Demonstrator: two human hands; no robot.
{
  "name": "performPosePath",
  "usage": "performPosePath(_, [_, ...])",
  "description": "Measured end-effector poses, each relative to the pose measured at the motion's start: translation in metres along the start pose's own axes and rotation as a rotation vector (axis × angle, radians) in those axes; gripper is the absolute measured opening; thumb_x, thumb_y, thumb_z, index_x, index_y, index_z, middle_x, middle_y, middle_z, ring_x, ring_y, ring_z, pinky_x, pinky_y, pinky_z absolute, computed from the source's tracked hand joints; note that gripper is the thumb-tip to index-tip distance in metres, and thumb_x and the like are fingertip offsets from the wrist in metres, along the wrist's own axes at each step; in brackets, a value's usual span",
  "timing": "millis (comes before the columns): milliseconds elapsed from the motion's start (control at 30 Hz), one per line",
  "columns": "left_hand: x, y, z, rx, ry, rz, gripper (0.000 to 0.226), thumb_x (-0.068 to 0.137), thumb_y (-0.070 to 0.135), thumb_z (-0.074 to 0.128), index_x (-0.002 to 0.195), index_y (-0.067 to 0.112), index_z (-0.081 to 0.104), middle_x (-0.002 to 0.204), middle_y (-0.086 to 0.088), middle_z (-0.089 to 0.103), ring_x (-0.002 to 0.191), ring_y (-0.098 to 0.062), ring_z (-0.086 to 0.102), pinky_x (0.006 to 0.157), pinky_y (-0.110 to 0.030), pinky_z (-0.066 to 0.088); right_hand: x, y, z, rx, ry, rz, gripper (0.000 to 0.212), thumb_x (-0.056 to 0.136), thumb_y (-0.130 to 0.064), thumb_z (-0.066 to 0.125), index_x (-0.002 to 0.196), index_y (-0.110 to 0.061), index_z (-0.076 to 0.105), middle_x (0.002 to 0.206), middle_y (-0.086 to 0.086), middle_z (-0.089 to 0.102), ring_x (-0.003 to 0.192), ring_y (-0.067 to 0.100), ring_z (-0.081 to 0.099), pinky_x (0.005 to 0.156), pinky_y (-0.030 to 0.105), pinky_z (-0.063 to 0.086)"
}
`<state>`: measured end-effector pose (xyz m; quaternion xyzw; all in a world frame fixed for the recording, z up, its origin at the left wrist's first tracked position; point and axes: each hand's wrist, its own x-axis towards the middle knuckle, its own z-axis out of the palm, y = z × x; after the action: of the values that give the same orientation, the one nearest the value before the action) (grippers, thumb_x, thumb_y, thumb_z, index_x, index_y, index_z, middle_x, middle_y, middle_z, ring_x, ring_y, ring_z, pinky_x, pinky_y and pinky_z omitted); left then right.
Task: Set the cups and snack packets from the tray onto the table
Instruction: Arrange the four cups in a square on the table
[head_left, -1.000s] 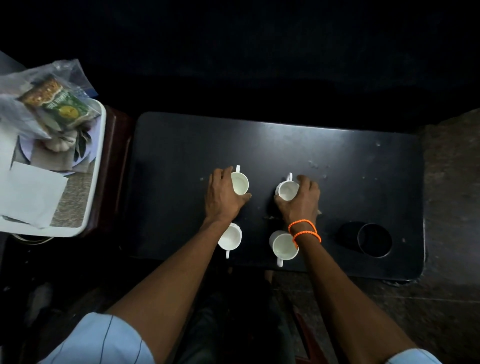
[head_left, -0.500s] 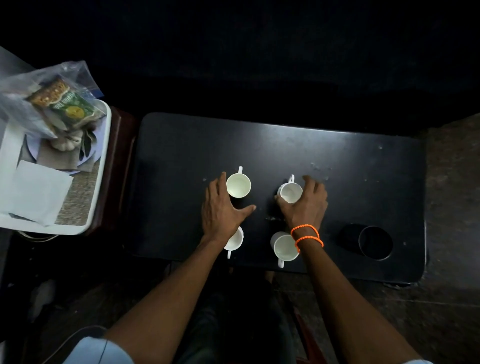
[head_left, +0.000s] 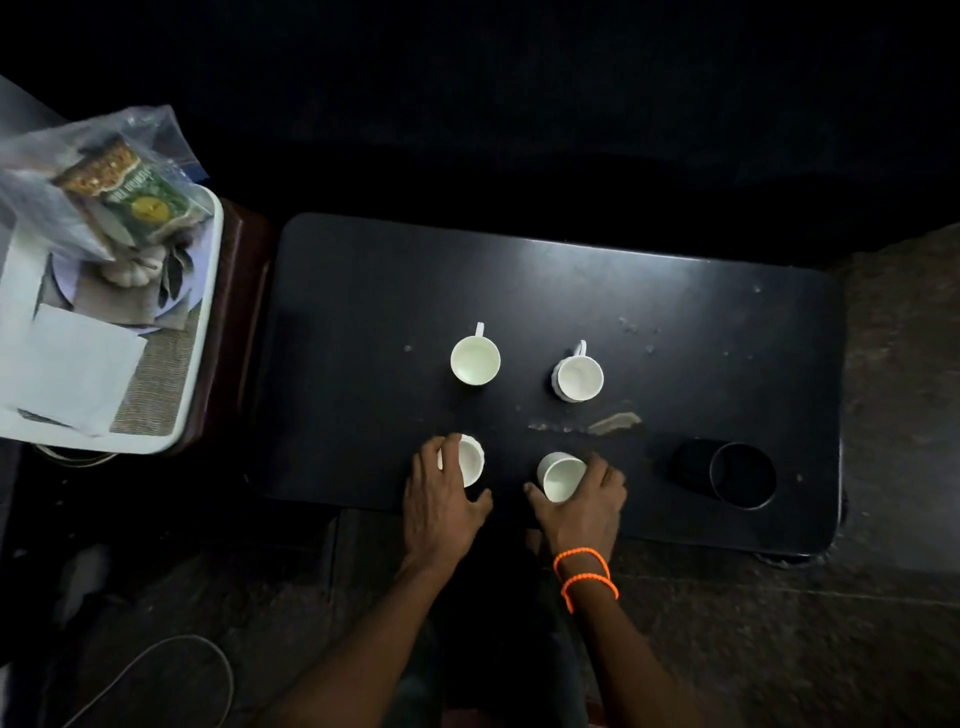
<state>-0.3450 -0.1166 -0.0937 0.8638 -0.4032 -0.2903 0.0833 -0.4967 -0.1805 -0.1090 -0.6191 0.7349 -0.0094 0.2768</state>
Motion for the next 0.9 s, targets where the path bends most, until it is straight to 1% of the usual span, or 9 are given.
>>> performPosePath(67, [0.003,-0.001,0.0,0.009,-0.002,-0.009,0.084,0.068,0.03,0.087,0.142,0.017,0.048,0.134,-0.006,0.052,0.122,-0.028,0.053,0.097,-0.04,0.052,0.001,0.002,0.002,0.065,-0.006,-0.005,0.078,0.058,-0.039,0.088,0.12,-0.01,0.051,0.12,0.012,0.049,0.111,0.033,0.047,0.09,0.043,0.05])
performPosePath(167, [0.007,-0.001,-0.003,-0.007,-0.006,-0.014,0.078,0.069,0.022,0.085,0.139,0.019,0.051,0.129,-0.004,0.052,0.12,-0.027,0.053,0.091,-0.04,0.054,0.004,0.002,0.002,0.092,-0.007,-0.014,0.069,0.06,-0.032,0.086,0.116,-0.009,0.052,0.118,0.012,0.048,0.11,0.034,0.048,0.089,0.041,0.05])
performPosePath(267, [0.007,-0.003,-0.006,-0.023,-0.024,-0.017,0.074,0.068,0.021,0.085,0.135,0.021,0.053,0.127,-0.002,0.052,0.12,-0.026,0.053,0.089,-0.041,0.054,0.006,0.001,0.0,0.11,0.002,-0.008,0.066,0.059,-0.029,0.084,0.113,-0.01,0.052,0.116,0.012,0.048,0.108,0.033,0.048,0.087,0.041,0.05])
performPosePath(467, [0.003,-0.004,-0.005,-0.034,-0.023,-0.028,0.072,0.069,0.022,0.083,0.135,0.021,0.054,0.127,-0.002,0.052,0.121,-0.025,0.052,0.089,-0.039,0.053,0.006,0.002,0.0,0.094,0.005,0.001,0.069,0.059,-0.027,0.085,0.117,-0.01,0.052,0.117,0.012,0.049,0.11,0.033,0.048,0.085,0.039,0.049])
performPosePath(633, [0.004,-0.005,-0.003,-0.025,-0.025,-0.029,0.074,0.068,0.023,0.084,0.136,0.021,0.053,0.128,-0.002,0.051,0.121,-0.026,0.053,0.088,-0.039,0.053,0.005,0.003,0.001,0.079,0.001,-0.004,0.072,0.057,-0.032,0.086,0.116,-0.014,0.05,0.116,0.01,0.048,0.108,0.032,0.048,0.083,0.041,0.053])
performPosePath(700, [0.005,-0.005,-0.003,-0.021,-0.021,-0.02,0.077,0.067,0.03,0.084,0.137,0.02,0.053,0.128,-0.003,0.053,0.12,-0.027,0.054,0.089,-0.04,0.053,0.005,0.001,0.0,0.001,0.028,-0.005,0.077,0.054,-0.045,0.086,0.117,-0.017,0.049,0.117,0.008,0.05,0.107,0.032,0.051,0.082,0.044,0.053])
performPosePath(767, [0.006,-0.005,-0.004,-0.013,0.002,-0.017,0.084,0.067,0.049,0.081,0.14,0.019,0.052,0.129,-0.002,0.054,0.12,-0.025,0.055,0.092,-0.041,0.052,0.007,-0.003,-0.002,-0.087,0.107,-0.029,0.082,0.053,-0.058,0.082,0.119,-0.02,0.05,0.117,0.007,0.053,0.105,0.03,0.053,0.081,0.043,0.052])
performPosePath(833, [0.008,-0.004,-0.006,-0.011,0.059,-0.018,0.086,0.072,0.067,0.069,0.141,0.02,0.051,0.131,0.0,0.055,0.12,-0.022,0.054,0.094,-0.04,0.051,0.009,-0.012,-0.005,-0.102,0.196,-0.074,0.081,0.057,-0.065,0.076,0.121,-0.022,0.051,0.118,0.005,0.053,0.106,0.027,0.052,0.083,0.043,0.05])
performPosePath(900, [0.012,-0.006,-0.01,-0.028,0.131,-0.01,0.081,0.079,0.071,0.058,0.14,0.019,0.051,0.132,-0.001,0.055,0.12,-0.022,0.055,0.094,-0.041,0.051,0.014,-0.023,-0.007,-0.086,0.243,-0.119,0.076,0.064,-0.067,0.07,0.123,-0.022,0.052,0.12,0.003,0.052,0.109,0.024,0.051,0.087,0.043,0.047])
